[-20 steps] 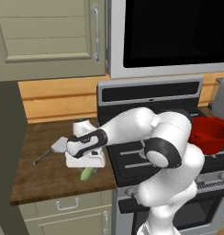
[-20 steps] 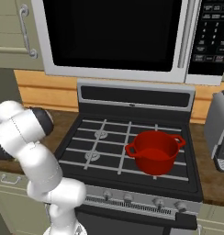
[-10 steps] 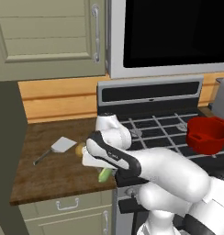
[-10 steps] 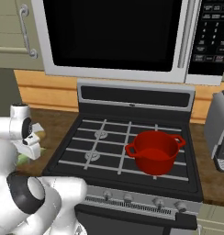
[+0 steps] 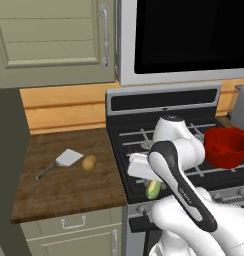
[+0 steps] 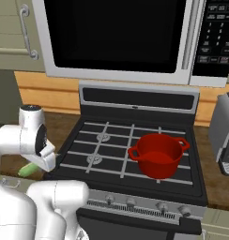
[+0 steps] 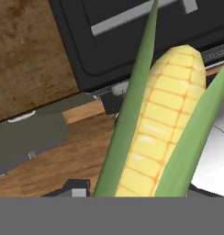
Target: Put the corn and potato in the pot. Retrieve the spatula and lightly stir the vegetables in the pot.
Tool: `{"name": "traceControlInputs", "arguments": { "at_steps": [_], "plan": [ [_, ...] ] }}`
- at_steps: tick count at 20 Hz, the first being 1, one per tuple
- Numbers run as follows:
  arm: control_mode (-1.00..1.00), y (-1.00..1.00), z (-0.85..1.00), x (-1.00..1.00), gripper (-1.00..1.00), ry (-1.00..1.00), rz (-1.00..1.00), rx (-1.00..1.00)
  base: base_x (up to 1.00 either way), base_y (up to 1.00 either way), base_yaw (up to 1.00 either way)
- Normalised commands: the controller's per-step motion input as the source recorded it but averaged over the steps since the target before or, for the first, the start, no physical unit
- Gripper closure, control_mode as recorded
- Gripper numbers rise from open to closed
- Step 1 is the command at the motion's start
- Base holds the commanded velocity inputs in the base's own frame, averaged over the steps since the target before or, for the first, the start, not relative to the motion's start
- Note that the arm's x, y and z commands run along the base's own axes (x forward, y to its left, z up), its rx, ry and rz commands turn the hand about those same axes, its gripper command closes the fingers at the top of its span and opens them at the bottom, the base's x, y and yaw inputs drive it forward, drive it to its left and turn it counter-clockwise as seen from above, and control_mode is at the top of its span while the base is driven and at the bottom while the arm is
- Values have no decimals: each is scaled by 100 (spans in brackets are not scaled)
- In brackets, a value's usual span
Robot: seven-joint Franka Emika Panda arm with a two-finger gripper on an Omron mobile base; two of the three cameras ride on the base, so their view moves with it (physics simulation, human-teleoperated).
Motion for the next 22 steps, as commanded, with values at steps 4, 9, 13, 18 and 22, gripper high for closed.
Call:
{"name": "traceControlInputs", "arguments": {
  "at_steps": [4,9,13,18,22],
  "plan": [
    [-100,-99,87,-26,100,-3,0,0,0,0,0],
    [-100,-100,50,-8,100,-1,0,-4,0,0,0],
    [-100,-81,39,5,100,0,-9,-8,0,0,0],
    [-100,-60,60,2,100,0,-15,-17,0,0,0],
    [-100,-69,24,9,100,0,-10,-13,0,0,0]
  ]
}}
